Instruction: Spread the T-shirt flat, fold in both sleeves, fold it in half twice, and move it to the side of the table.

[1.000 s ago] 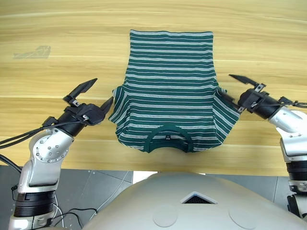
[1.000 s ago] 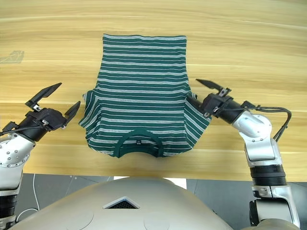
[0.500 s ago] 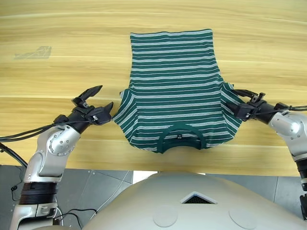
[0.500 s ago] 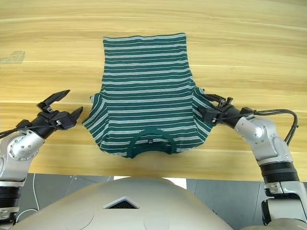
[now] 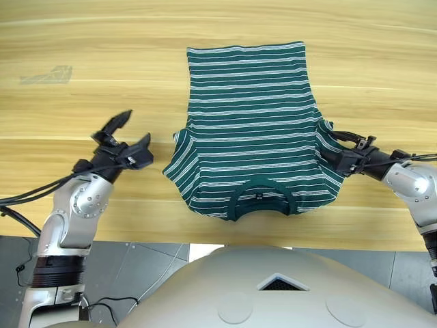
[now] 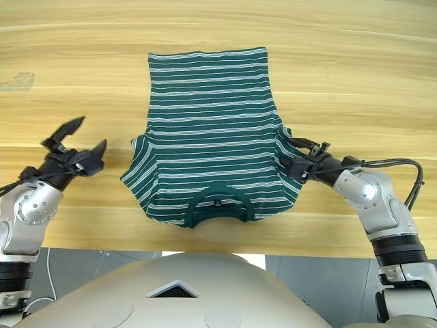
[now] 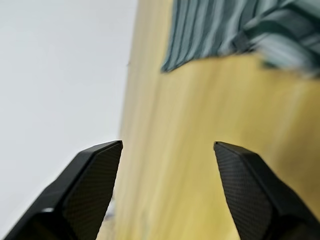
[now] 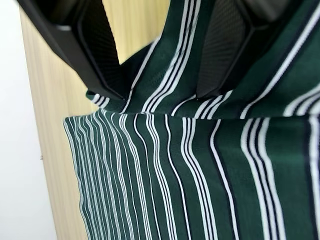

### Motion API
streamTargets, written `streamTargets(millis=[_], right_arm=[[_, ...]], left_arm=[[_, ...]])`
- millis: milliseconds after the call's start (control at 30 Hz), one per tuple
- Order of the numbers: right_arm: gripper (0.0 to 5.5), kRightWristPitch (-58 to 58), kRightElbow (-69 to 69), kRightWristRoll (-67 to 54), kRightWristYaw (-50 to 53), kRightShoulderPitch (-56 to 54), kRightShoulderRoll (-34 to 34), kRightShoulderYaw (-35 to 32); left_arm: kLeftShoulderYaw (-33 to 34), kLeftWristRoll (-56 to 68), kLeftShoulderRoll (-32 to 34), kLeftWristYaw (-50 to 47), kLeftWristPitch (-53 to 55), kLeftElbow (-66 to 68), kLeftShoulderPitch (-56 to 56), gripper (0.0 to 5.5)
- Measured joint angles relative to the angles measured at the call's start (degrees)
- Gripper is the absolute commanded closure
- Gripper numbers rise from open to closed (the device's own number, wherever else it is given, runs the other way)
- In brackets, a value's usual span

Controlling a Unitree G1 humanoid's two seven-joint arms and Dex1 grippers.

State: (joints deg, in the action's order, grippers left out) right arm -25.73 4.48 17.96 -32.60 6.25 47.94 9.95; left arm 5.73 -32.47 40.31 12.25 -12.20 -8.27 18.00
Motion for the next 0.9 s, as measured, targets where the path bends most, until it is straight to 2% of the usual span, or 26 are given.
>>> streamTargets(millis=[200,333,433,500,633,733,800,900], right_arm=[[2.87,3.5,-9.2,-2.7,-1.4,0.2,3.7,-8.2],[2.87,4.6,-11.7,-3.1,-1.9,0.0,4.3,-9.8],[2.87,4.7,-12.4,-3.1,-0.5,-1.7,2.7,-9.8],[2.87,5.1,-12.3,-3.1,1.5,-3.0,0.4,-9.8],[2.87,5.2,-11.9,-3.1,4.3,-4.4,-0.8,-10.6],[2.87,5.2,-11.9,-3.1,6.1,-5.2,-1.8,-11.6],[2.87,5.7,-11.7,-3.1,7.2,-5.8,-2.3,-12.2],[2.87,5.9,-11.6,-3.1,7.5,-6.6,-2.3,-12.9]], left_arm=[[9.1,-4.6,-2.8,-5.2,10.8,-8.5,3.3,2.12],[10.6,-4.2,-5.7,-3.8,13.8,-16.7,6.6,2.12],[7.0,10.9,-12.8,2.2,15.1,-23.9,10.1,2.12],[4.3,25.6,-21.3,5.1,18.6,-26.0,13.3,2.12],[5.9,52.1,-33.1,5.3,27.4,-26.6,16.3,2.12],[9.5,69.3,-37.7,3.0,33.8,-26.6,17.5,2.12],[13.6,82.8,-40.6,-1.9,38.6,-25.8,18.2,2.12],[13.4,87.2,-41.5,-5.7,43.3,-24.5,21.9,2.12]])
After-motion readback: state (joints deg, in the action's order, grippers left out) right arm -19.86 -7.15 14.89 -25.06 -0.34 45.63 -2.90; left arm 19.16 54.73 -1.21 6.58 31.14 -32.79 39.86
